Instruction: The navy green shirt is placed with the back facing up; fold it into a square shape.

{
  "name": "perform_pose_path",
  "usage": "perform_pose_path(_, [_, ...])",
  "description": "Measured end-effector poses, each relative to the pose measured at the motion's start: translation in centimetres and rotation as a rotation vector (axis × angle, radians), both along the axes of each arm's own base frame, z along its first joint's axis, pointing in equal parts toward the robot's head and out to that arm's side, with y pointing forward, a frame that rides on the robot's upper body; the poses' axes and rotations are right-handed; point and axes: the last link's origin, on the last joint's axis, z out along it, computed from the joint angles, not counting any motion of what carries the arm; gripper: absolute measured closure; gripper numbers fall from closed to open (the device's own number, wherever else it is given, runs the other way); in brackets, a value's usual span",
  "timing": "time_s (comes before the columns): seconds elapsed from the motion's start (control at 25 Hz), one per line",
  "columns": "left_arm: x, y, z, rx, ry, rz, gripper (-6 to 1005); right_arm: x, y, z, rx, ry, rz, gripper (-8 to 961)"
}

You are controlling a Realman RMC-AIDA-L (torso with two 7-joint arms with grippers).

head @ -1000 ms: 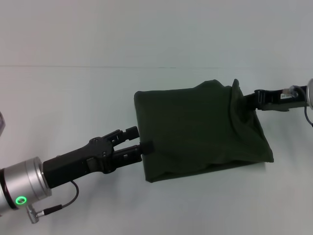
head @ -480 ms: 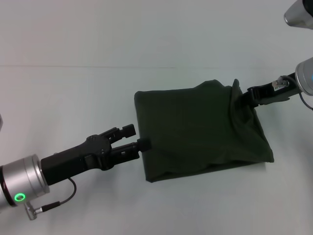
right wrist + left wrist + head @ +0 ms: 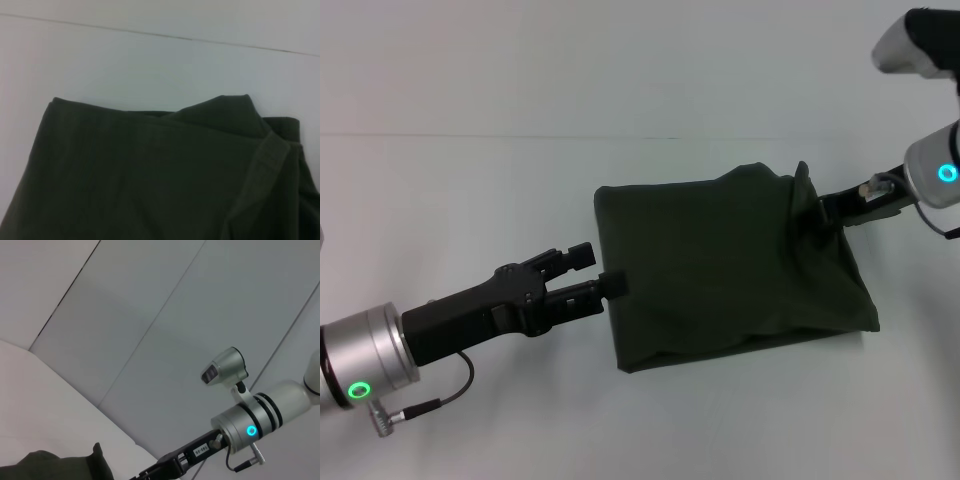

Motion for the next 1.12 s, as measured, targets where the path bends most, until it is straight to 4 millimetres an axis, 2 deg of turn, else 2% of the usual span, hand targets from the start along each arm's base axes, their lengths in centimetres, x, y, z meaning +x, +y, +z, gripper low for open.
perform_pose_path(0.16, [0.0,0.0,0.0,-0.001,-0.002,0.002,53,-0.3,0.0,-1.0,-0.002,-0.019,0.024,373])
perform_pose_path(0.6, [-0.2,-0.2,0.0,0.0,0.001,0.007,54,0.1,-0.3,-2.1,-0.006,-0.032,0.023,388])
perform_pose_path(1.04, [-0.3,-0.3,-0.1,-0.003,0.004,0.009,54,0.0,-0.4,-2.4,-0.014,-0.056,0.034,572])
perform_pose_path(1.12, [-0.3,-0.3,-0.1,-0.003,0.004,0.009,54,0.1,-0.4,-2.4,-0.015,-0.057,0.033,642])
